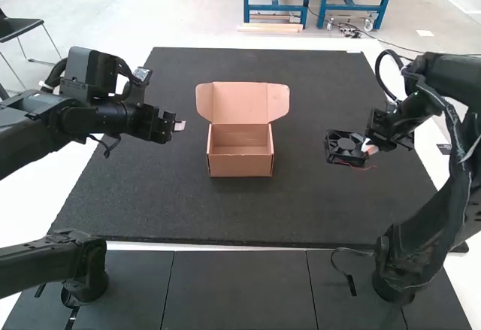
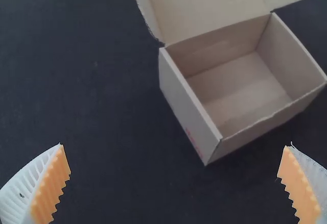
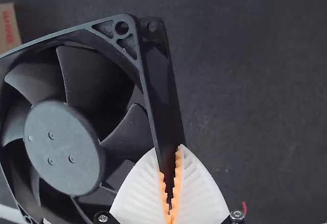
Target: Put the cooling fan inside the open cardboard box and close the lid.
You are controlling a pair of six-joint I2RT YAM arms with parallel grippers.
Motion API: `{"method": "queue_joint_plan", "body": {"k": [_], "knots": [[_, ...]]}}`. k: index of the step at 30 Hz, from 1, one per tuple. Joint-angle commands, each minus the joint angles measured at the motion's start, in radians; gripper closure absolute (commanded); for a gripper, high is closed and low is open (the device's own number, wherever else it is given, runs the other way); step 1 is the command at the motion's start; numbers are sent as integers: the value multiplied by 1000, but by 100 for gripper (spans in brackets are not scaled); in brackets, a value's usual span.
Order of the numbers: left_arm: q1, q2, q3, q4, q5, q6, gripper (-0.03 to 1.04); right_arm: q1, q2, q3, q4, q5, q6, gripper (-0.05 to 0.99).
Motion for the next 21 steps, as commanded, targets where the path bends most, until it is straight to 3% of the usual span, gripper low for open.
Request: {"method": "queue_joint_plan", "body": {"k": [1, 9, 21], "knots": [[-1, -25, -9, 1, 3, 7, 5, 26, -82, -22, -2, -63, 11, 96], [-1, -31, -27, 15, 3, 7, 5, 197, -188, -77, -2, -70, 104, 96], [-1, -31, -41, 24, 3, 7, 5, 537, -208, -82, 121, -99, 366, 96]]}}
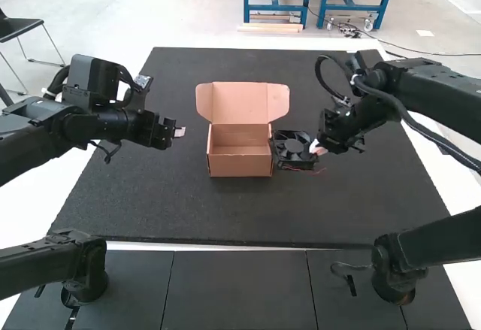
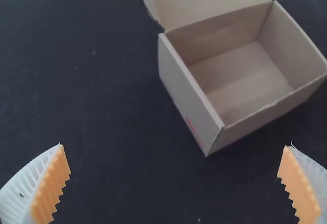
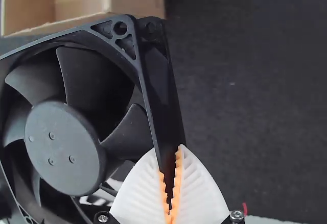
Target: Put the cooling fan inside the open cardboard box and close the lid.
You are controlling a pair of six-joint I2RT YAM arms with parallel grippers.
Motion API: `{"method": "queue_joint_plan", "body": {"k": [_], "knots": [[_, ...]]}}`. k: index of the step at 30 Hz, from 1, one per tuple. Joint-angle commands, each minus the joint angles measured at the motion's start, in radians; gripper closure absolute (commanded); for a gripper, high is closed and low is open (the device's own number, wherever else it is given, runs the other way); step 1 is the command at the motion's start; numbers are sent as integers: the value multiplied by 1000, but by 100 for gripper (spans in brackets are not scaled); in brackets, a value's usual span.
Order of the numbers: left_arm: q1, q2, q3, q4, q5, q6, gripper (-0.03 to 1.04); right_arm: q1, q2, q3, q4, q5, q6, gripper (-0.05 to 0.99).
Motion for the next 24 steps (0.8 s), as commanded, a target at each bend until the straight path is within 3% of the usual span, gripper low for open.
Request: {"method": "queue_joint_plan", "body": {"k": [1, 19, 24], "knots": [[-1, -18, -2, 10, 3, 7, 5, 77, -17, 3, 34, -38, 113, 96], [4, -18, -5, 42, 3, -12, 5, 307, 91, 29, 135, -21, 229, 96], [1, -18, -7, 48, 5, -30, 5, 346, 147, 57, 169, 15, 262, 96]]}}
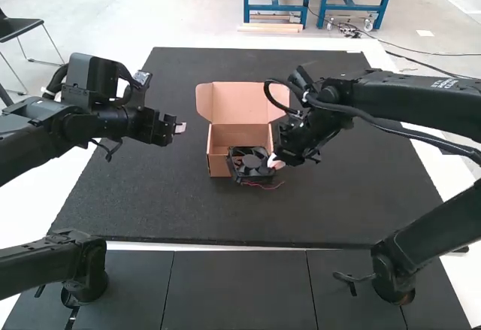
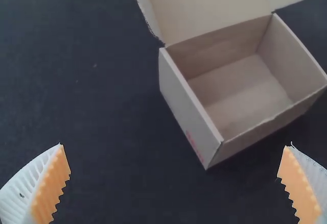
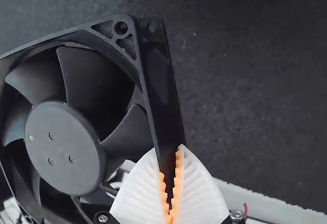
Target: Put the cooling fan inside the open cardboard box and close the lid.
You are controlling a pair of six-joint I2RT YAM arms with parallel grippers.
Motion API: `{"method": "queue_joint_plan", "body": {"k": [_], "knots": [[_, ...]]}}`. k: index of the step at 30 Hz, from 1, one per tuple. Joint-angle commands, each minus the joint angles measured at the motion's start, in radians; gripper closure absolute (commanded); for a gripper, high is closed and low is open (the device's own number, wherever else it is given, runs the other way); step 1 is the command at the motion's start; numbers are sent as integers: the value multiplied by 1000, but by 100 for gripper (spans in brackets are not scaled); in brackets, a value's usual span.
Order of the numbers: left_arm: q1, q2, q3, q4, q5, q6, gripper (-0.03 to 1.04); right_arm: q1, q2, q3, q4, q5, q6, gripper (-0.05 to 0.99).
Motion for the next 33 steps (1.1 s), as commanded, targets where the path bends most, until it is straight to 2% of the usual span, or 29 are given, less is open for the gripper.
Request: {"method": "queue_joint_plan", "body": {"k": [1, 8, 14, 20, 33], "knots": [[1, -18, -7, 18, 4, -17, 5, 26, 18, 60, 24, 17, 54, 96], [1, -18, -17, 48, 4, -27, 5, 47, 90, 109, 76, 105, 80, 96], [-1, -18, -24, 77, 6, -28, 5, 63, 164, 178, 104, 148, 102, 96], [-1, -18, -24, 71, 9, -37, 5, 66, 233, 241, 141, 231, 119, 96], [-1, -38, -17, 48, 27, -40, 5, 58, 343, 319, 185, 303, 126, 96]]}}
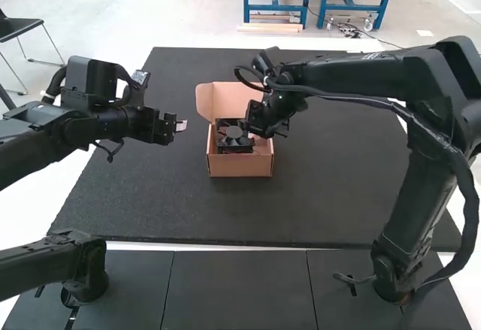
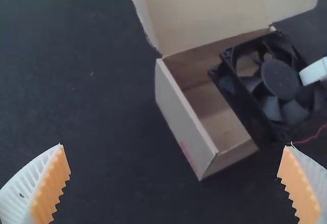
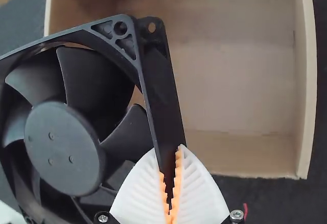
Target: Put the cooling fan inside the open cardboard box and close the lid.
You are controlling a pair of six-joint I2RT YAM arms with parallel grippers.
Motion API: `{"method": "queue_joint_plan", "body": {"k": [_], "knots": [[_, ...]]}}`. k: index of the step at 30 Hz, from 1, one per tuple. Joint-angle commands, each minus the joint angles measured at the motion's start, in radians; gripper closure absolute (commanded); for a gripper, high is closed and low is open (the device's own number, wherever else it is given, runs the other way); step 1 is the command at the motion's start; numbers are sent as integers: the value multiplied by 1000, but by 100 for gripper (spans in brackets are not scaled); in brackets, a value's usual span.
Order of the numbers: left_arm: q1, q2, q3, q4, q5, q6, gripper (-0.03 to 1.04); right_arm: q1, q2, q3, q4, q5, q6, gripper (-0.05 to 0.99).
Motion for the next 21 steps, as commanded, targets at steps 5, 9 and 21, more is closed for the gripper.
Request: {"method": "queue_joint_plan", "body": {"k": [5, 9, 21], "knots": [[-1, -26, 13, -7, 30, -8, 5, -22, 24, 51, 25, 61, -10, 96], [2, -26, 14, -10, 31, -9, 5, -57, 24, 48, 35, 78, -19, 96], [-1, -29, 14, -20, 33, -34, 5, -80, 56, 45, 48, 76, -31, 96]]}}
